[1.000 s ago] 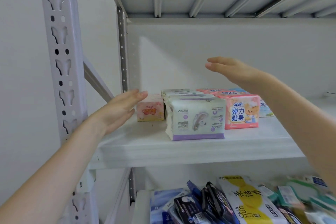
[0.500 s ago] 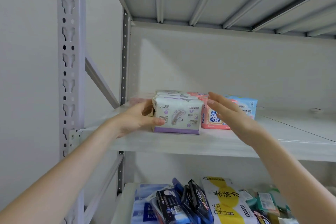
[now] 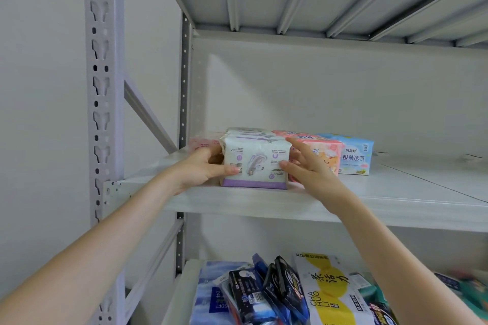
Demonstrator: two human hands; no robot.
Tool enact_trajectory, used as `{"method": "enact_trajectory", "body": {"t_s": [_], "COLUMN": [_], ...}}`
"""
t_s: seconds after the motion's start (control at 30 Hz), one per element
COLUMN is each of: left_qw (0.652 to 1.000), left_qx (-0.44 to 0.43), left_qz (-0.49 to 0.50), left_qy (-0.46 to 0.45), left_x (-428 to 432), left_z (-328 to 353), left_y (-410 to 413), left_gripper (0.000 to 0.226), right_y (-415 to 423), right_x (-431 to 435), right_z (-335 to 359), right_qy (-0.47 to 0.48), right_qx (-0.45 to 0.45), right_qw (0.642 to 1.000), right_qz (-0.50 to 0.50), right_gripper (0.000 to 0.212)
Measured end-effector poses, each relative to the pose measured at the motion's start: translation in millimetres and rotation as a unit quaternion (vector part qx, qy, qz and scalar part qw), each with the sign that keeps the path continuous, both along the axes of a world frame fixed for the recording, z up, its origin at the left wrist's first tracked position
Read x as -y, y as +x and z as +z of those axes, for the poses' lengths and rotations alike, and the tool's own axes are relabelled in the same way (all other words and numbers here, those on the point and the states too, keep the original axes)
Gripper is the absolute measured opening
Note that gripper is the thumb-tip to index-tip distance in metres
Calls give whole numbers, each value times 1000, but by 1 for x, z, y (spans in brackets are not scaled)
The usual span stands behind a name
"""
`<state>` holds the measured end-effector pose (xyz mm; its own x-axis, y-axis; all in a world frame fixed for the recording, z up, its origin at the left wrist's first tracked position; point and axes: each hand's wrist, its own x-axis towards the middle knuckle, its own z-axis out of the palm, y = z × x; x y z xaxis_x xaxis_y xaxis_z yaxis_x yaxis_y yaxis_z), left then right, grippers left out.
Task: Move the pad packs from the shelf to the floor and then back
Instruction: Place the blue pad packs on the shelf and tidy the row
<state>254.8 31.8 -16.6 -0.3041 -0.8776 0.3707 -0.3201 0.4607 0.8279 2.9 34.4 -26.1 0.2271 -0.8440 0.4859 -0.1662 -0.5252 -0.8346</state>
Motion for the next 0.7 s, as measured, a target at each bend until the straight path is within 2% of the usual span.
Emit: {"method": "enact_trajectory", "body": {"t_s": [0.43, 0.7], "left_qw": [1000, 992], "left_qx": [21, 45], "left_qz": [21, 75], "left_qy": [-8, -93], "left_x": [2, -8], "left_z": [-2, -9], "left_y": [-2, 4], "left_gripper": [49, 82], "right_y": [1, -15], "right_x": [1, -15], "right_z": [-1, -9], "right_qy": [-4, -24], "right_qx": [11, -17], "right_qw": [1000, 998], "right_qz": [-11, -57], "right_gripper": [48, 55]}}
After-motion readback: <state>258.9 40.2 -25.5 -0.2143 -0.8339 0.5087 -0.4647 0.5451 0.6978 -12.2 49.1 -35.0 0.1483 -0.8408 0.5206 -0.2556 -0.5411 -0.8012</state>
